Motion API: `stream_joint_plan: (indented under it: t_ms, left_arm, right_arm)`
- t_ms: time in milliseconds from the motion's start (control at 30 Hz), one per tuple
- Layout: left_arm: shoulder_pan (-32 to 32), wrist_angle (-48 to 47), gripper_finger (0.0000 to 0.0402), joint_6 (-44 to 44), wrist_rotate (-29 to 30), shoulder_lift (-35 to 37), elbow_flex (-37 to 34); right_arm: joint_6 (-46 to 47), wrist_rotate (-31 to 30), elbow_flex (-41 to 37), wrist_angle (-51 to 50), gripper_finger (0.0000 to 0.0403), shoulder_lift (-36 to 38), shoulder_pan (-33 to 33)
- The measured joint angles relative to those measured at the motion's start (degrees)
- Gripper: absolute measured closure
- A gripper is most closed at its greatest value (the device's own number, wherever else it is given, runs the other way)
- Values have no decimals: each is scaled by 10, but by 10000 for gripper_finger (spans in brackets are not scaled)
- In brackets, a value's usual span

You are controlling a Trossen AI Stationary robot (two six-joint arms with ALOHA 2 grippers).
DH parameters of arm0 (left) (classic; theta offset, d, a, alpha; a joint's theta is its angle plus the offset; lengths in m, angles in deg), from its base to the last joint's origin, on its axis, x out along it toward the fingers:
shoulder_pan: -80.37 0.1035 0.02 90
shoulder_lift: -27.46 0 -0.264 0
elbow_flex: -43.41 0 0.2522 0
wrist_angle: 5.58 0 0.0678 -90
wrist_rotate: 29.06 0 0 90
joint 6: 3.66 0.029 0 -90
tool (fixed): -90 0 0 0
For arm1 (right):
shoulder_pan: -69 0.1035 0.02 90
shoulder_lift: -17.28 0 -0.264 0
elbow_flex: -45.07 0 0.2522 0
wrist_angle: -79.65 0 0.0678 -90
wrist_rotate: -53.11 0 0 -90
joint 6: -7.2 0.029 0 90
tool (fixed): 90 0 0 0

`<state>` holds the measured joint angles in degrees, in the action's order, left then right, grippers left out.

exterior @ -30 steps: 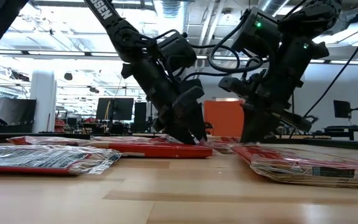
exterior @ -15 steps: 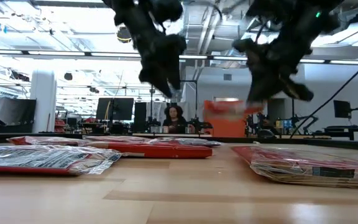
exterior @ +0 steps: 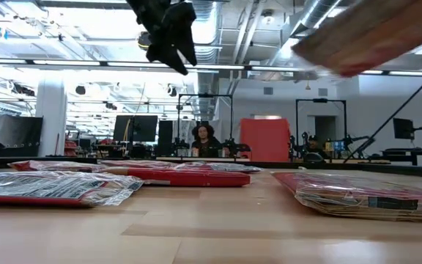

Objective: Sort popcorn bags into baskets
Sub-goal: Put the red popcorn bag into the transparent bin

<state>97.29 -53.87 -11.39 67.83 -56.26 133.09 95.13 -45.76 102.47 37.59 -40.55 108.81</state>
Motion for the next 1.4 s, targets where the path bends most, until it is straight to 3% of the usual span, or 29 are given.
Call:
stream_joint_plan:
  t_ms: [267, 567, 833, 1000, 1400]
  left_arm:
    - [21, 8, 150, 2, -2, 2, 0]
    - [35, 6, 150, 1, -2, 2, 0]
    - [36, 10, 150, 0, -2, 2, 0]
    - [36, 11, 150, 2, -1, 2, 0]
    - [36, 10, 150, 2, 0, 2, 0]
  right_arm:
    - [157, -47, 0, 22, 394, -61, 188]
    - [248, -47, 0, 45, 395, -144, 252]
    - [286, -18, 0, 50, 387, -182, 265]
    - [241, -11, 0, 53, 387, -185, 247]
    - [127, 78, 0, 46, 304, -185, 172]
